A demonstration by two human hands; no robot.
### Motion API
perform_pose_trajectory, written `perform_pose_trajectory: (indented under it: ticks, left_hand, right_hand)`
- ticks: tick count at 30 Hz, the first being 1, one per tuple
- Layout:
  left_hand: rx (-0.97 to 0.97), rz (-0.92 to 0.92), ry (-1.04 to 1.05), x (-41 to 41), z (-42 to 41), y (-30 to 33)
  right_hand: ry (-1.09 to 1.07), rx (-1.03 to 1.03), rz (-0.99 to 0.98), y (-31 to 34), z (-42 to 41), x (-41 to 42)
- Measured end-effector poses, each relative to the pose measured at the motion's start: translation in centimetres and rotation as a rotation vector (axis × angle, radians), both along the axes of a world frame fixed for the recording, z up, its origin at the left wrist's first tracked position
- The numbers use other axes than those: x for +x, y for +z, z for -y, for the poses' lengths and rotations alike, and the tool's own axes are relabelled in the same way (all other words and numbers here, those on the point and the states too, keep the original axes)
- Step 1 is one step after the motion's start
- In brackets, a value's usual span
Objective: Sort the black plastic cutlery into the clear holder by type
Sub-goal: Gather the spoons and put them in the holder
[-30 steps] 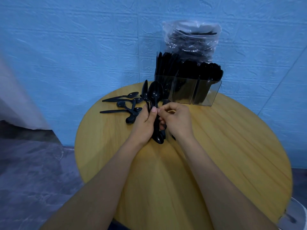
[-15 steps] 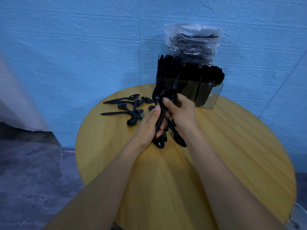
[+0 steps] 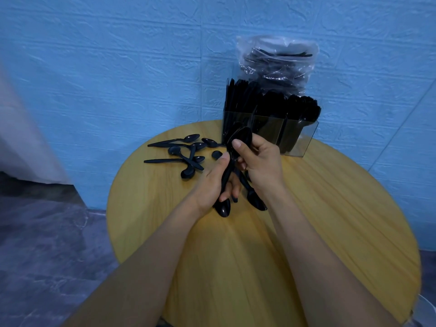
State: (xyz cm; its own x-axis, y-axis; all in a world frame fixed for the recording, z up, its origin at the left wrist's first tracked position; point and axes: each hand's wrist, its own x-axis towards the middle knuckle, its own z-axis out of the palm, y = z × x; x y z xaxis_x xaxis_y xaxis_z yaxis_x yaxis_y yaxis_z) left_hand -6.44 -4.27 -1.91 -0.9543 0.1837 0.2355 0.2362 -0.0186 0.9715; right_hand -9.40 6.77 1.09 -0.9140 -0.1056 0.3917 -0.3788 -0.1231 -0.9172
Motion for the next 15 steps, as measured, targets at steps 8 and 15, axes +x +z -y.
perform_pose_trajectory:
  ticks: [8, 15]
  left_hand:
    - [-0.145, -0.056, 0.033, -0.35, 0.20, -0.22]
    - [-0.314, -0.271, 0.234, -0.53, 0.15, -0.44]
  right_hand:
    - [-0.065, -0.018, 0.016, 0.01, -0.18, 0.08]
    - [-0.148, -0.021, 0.015, -0.48, -0.32, -0.23]
